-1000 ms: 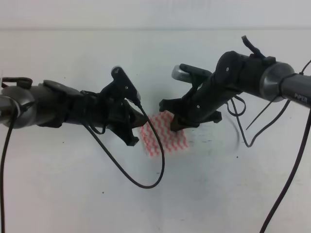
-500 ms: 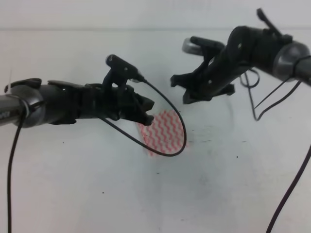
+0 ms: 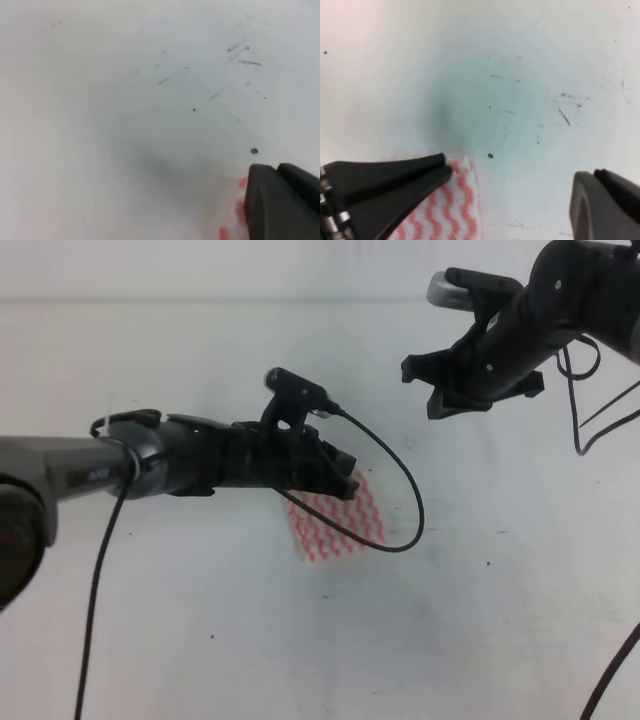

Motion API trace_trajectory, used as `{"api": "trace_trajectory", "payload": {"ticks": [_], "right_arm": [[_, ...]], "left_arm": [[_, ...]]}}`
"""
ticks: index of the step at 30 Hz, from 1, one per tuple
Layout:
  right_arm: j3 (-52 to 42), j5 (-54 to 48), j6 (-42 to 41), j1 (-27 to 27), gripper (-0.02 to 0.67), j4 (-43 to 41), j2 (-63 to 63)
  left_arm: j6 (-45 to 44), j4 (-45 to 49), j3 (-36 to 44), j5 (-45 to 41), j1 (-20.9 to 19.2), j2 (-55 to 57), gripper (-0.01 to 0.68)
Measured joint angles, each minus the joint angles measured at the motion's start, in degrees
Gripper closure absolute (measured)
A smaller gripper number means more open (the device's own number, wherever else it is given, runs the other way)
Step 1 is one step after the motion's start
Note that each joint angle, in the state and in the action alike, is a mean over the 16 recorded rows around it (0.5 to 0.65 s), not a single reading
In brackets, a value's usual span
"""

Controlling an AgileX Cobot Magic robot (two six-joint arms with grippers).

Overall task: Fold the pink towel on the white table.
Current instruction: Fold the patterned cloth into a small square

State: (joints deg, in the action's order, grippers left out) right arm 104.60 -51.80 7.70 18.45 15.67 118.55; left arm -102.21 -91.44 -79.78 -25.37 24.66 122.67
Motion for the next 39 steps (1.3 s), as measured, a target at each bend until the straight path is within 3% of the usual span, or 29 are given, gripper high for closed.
{"api": "trace_trajectory", "payload": {"ticks": [23,39], "right_arm": [[0.0,-0.3,-0.2,-0.1,0.667,-0.2,-0.6],[0.0,-0.9,-0.2,-0.1,0.667,-0.2,-0.5]], "left_arm": [[2.6,1.6,-4.2,-5.4,0.7,3.2,0.677],[28.7,25.2,-4.8,-1.3,1.3,-0.5,0.676]]}}
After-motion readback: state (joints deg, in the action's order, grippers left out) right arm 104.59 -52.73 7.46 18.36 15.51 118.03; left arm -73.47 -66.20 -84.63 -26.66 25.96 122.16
